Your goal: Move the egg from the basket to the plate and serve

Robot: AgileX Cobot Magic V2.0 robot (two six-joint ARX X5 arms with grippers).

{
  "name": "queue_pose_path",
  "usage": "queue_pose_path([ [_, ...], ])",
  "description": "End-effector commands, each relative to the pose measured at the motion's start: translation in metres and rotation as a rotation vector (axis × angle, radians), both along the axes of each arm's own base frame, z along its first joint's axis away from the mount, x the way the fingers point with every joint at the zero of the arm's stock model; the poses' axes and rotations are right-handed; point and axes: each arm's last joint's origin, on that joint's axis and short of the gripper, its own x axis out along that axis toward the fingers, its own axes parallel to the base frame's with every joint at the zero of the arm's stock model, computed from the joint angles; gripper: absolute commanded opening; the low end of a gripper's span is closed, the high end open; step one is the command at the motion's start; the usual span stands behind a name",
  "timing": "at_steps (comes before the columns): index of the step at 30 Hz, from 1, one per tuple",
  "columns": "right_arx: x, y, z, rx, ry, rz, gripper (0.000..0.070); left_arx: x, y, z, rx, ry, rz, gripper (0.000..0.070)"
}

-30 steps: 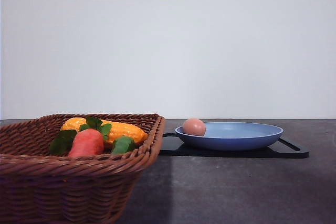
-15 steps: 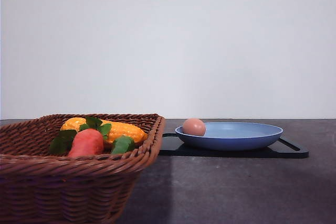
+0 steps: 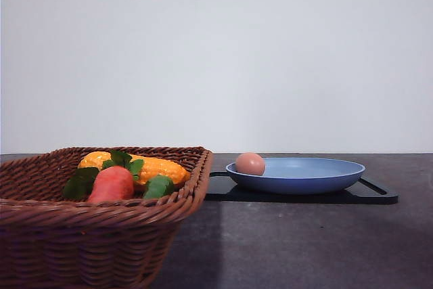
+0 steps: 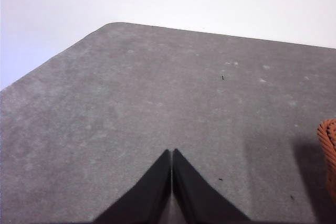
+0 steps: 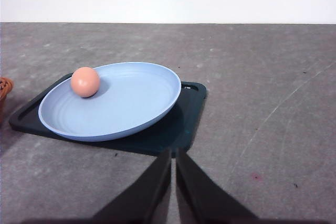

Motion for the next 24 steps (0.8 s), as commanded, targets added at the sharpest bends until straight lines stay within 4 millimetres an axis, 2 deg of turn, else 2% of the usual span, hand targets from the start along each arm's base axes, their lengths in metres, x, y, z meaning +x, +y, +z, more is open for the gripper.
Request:
queue_pose_path([
  [1,0.0003,0.0000,-0.0018,0.012,0.005,-0.003,0.0000,0.0013,0.0000,-0.0094,-0.003,0.026,-0.004,0.0000],
  [24,0.0003,0.0000,-0.0018,0.012,0.005,-0.003,0.0000,0.0013,0.0000,-0.0094,-0.003,0.026,-0.003,0.0000],
])
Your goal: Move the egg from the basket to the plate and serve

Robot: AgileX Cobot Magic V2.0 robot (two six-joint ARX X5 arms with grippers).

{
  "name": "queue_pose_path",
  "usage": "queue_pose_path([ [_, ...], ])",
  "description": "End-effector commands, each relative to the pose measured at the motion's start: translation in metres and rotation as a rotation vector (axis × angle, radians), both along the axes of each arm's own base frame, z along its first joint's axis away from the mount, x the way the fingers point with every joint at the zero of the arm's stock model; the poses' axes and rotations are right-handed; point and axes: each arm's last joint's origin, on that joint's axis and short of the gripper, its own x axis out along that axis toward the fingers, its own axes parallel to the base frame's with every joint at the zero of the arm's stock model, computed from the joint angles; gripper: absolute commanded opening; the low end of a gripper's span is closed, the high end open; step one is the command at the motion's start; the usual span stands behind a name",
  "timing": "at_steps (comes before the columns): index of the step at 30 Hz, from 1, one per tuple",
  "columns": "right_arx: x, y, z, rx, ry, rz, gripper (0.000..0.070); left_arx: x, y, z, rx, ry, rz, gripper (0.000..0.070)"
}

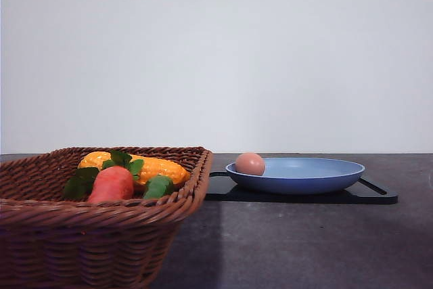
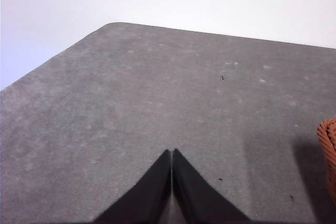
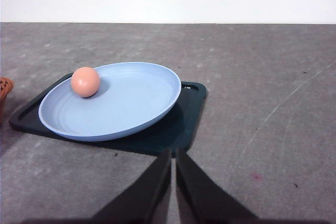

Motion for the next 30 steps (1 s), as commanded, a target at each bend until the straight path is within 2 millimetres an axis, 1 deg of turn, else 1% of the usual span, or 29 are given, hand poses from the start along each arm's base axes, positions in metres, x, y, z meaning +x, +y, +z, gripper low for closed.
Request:
queue_pose_path([
  [1,0.0003,0.0000,-0.0018,0.012,0.006,-0.003,0.0000,0.0013,0.0000,-0.0094,-0.003,0.026,-0.003,0.0000],
  [30,0.0003,0.0000,-0.0018,0.012,0.005,-0.003,0.0000,0.0013,0.0000,-0.0094,-0.003,0.026,-0.004,0.0000],
])
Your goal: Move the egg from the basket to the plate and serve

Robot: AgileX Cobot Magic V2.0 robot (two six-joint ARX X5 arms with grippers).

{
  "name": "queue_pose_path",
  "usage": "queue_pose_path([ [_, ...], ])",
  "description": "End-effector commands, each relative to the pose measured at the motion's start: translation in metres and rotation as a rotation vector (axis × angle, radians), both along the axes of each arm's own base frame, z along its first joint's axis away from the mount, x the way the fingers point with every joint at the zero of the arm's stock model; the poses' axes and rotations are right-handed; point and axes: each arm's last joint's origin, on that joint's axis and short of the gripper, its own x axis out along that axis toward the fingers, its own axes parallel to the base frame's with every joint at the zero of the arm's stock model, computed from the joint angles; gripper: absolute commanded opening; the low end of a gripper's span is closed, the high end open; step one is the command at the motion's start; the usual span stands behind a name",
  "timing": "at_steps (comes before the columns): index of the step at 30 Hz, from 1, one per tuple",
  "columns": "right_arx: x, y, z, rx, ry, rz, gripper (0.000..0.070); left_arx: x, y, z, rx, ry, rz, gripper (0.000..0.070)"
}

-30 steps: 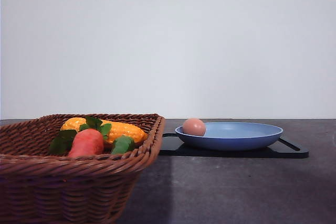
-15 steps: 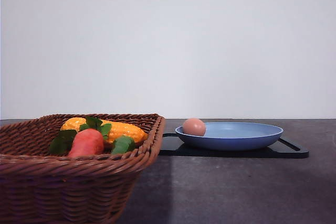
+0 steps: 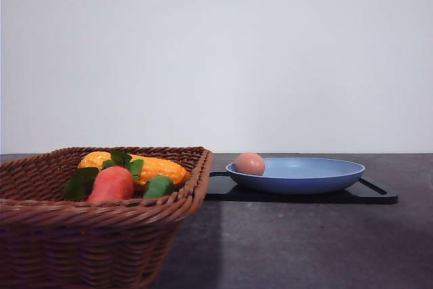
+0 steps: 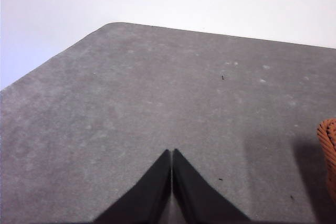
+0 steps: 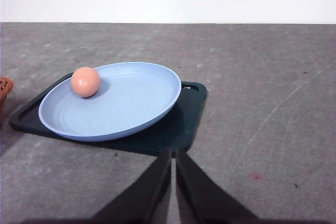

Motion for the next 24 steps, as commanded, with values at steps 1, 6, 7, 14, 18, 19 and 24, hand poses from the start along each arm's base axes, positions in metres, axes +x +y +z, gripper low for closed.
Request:
queue_pose_path([
  [1,0.0003,0.0000,-0.0018,0.012,0.006,-0.003,0.0000,0.0013,0.0000,-0.0094,-0.003,0.026,-0.004,0.0000],
  [6,0.0003,0.0000,-0.0018,0.012,0.006,-0.003,0.0000,0.0013,0.0000,-0.0094,-0.003,0.026,-0.003,0.0000],
  [7,0.0003,0.0000,-0.0018,0.012,0.006,-0.003,0.0000,0.0013,0.0000,-0.0094,-0.003,0.026,-0.004,0.0000],
  [14,0.0003,0.0000,-0.0018,0.012,0.006,-0.003,0.0000,0.0013,0.0000,-0.0094,-0.003,0.026,-0.004,0.0000],
  [18,0.0003,0.0000,-0.0018,0.012,0.006,-0.003,0.0000,0.0013,0.0000,-0.0094,-0.003,0.026,-0.003,0.0000],
  [19,0.0003,0.0000,-0.0018,0.012,0.006,-0.003,0.0000,0.0013,0.0000,-0.0094,-0.003,0.026,-0.003,0.0000],
  [24,0.0003,0.0000,-0.0018,0.012,0.006,-0.003,0.0000,0.0013,0.0000,-0.0094,-0.003,0.026,-0.004,0.0000],
])
